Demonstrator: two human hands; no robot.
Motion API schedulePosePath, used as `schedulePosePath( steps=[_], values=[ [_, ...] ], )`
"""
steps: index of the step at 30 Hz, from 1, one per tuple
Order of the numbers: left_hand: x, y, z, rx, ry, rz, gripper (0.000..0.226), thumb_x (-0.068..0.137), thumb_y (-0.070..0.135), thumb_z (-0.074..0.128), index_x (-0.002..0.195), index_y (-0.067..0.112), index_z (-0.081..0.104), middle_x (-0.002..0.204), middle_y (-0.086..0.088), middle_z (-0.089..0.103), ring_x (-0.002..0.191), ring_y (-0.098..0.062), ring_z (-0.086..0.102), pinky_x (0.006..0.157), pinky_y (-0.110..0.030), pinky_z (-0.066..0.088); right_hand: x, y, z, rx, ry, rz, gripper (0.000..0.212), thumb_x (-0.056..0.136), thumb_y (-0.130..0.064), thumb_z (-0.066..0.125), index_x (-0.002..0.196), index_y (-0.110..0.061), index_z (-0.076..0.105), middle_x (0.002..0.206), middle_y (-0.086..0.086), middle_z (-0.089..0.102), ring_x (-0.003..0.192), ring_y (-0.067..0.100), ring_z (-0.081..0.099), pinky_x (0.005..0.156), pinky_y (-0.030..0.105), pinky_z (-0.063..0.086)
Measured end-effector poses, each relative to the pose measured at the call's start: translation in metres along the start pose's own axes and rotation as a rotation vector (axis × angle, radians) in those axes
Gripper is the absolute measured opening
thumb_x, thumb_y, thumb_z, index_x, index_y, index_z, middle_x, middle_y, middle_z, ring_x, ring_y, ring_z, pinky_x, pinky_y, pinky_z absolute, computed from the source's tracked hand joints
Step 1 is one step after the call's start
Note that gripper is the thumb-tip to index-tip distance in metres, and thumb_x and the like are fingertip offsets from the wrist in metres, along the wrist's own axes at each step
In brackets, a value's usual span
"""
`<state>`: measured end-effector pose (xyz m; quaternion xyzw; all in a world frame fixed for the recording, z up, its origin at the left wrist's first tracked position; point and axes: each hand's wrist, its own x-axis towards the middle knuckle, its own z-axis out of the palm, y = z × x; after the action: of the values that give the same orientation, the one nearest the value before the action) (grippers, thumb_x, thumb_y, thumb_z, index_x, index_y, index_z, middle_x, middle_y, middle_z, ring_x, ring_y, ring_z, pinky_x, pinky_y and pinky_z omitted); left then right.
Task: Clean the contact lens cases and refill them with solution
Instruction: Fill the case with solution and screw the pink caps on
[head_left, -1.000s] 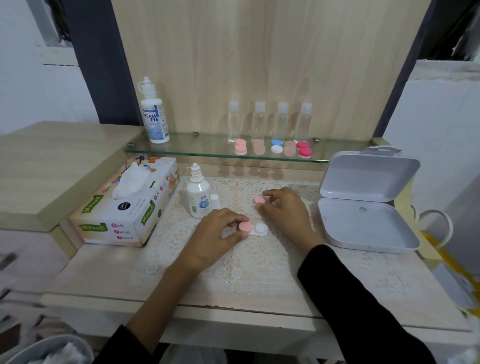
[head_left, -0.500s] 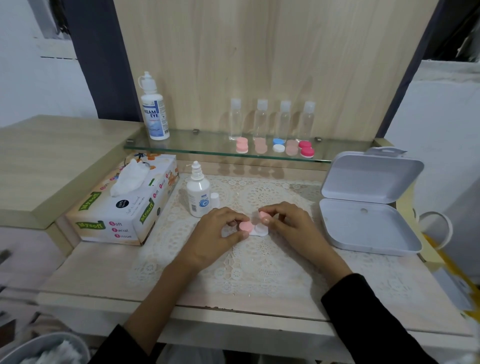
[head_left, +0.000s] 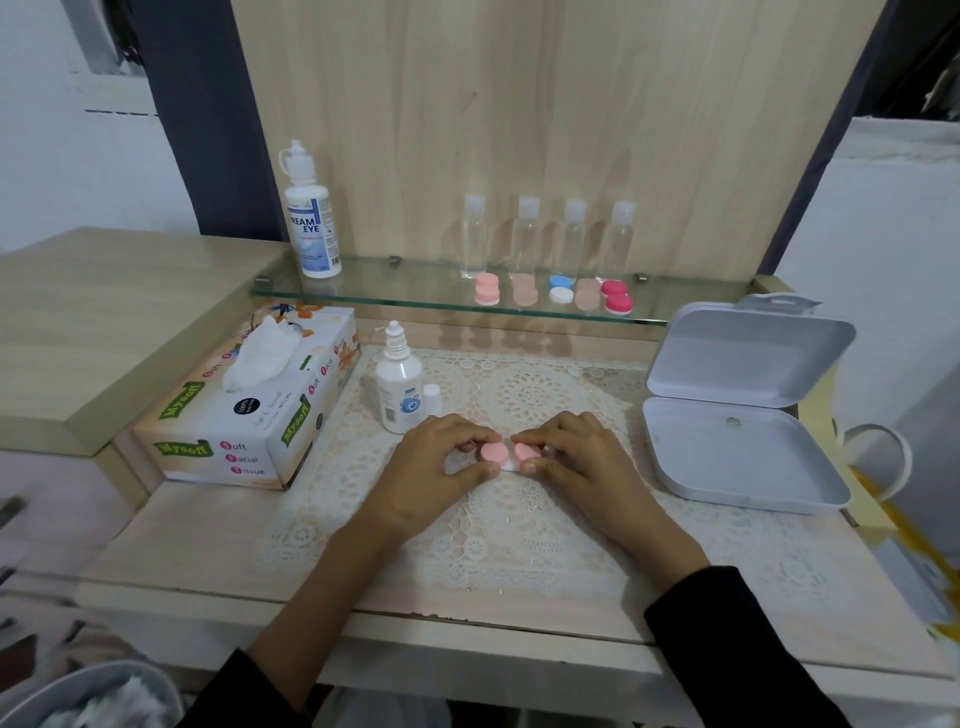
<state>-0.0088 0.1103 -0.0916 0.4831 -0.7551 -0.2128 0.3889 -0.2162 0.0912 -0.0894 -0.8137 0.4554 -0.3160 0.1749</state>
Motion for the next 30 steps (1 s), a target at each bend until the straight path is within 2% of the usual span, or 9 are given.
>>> schedulePosePath(
  steps=[6, 10, 12, 15, 19, 23, 27, 30],
  values=[
    [-0.0007, -0.0001, 0.0004, -0.002, 0.000, -0.005, 0.033, 0.078, 0.036, 0.069, 0.108, 0.021, 0.070, 0.100, 0.009, 0.066, 0.095, -0.004, 0.056, 0.086, -0.023, 0.046, -0.0019, -0.0053, 0.0022, -0.048, 0.055, -0.036, 0.054, 0.075, -0.065, 0.046, 0.107, -0.029, 0.071, 0.087, -0.025, 0.047, 0.088, 0.006, 0.041, 0.077, 0.030, 0.035],
    [-0.0002, -0.0005, 0.0005, 0.010, 0.012, -0.004, 0.029, 0.081, 0.028, 0.073, 0.108, 0.022, 0.070, 0.101, 0.009, 0.066, 0.096, -0.004, 0.057, 0.088, -0.025, 0.046, -0.0022, -0.0065, 0.0037, -0.124, 0.094, -0.022, 0.057, 0.069, -0.073, 0.051, 0.097, -0.026, 0.068, 0.089, -0.019, 0.050, 0.087, 0.006, 0.041, 0.074, 0.027, 0.034],
    [-0.0004, -0.0002, 0.0006, 0.014, 0.012, 0.000, 0.030, 0.080, 0.030, 0.072, 0.109, 0.022, 0.070, 0.101, 0.009, 0.066, 0.096, -0.004, 0.057, 0.087, -0.024, 0.046, -0.0033, -0.0076, 0.0045, -0.149, 0.099, -0.027, 0.062, 0.068, -0.074, 0.052, 0.100, -0.023, 0.066, 0.093, -0.015, 0.052, 0.089, 0.007, 0.042, 0.075, 0.029, 0.036],
    [-0.0008, 0.0003, 0.0006, 0.011, 0.009, -0.006, 0.033, 0.079, 0.035, 0.071, 0.109, 0.022, 0.070, 0.101, 0.010, 0.066, 0.097, -0.004, 0.056, 0.087, -0.023, 0.045, -0.0063, -0.0086, 0.0039, -0.118, 0.112, -0.031, 0.056, 0.077, -0.065, 0.051, 0.113, -0.023, 0.064, 0.099, -0.013, 0.055, 0.095, 0.009, 0.046, 0.081, 0.034, 0.042],
    [-0.0001, 0.0009, 0.0005, 0.009, 0.003, -0.011, 0.034, 0.078, 0.037, 0.068, 0.109, 0.023, 0.070, 0.101, 0.011, 0.066, 0.097, -0.004, 0.055, 0.087, -0.023, 0.044, -0.0060, -0.0066, 0.0022, -0.057, 0.095, -0.015, 0.033, 0.082, -0.041, 0.052, 0.106, -0.027, 0.071, 0.095, -0.011, 0.055, 0.093, 0.010, 0.046, 0.082, 0.037, 0.043],
    [-0.0004, 0.0006, 0.0008, 0.011, 0.001, -0.012, 0.036, 0.077, 0.040, 0.066, 0.108, 0.023, 0.070, 0.100, 0.012, 0.066, 0.096, -0.004, 0.056, 0.086, -0.023, 0.045, -0.0048, -0.0061, 0.0041, -0.069, 0.093, -0.026, 0.040, 0.082, -0.051, 0.048, 0.103, -0.025, 0.071, 0.093, -0.012, 0.055, 0.092, 0.010, 0.046, 0.082, 0.035, 0.042],
    [0.0000, 0.0004, 0.0010, 0.015, 0.004, -0.015, 0.035, 0.077, 0.038, 0.068, 0.109, 0.022, 0.070, 0.100, 0.011, 0.066, 0.096, -0.004, 0.056, 0.087, -0.023, 0.045, -0.0047, -0.0053, 0.0062, -0.161, 0.090, -0.064, 0.031, 0.084, -0.044, 0.052, 0.100, -0.022, 0.068, 0.094, -0.012, 0.057, 0.089, 0.009, 0.044, 0.076, 0.033, 0.039],
    [0.0002, -0.0001, 0.0014, 0.014, 0.015, -0.013, 0.029, 0.081, 0.027, 0.074, 0.109, 0.022, 0.071, 0.100, 0.009, 0.066, 0.096, -0.005, 0.057, 0.088, -0.024, 0.046, -0.0054, -0.0066, 0.0077, -0.264, 0.080, -0.096, 0.026, 0.086, -0.040, 0.052, 0.100, -0.021, 0.064, 0.096, -0.011, 0.056, 0.088, 0.009, 0.043, 0.073, 0.028, 0.030]
  ],
)
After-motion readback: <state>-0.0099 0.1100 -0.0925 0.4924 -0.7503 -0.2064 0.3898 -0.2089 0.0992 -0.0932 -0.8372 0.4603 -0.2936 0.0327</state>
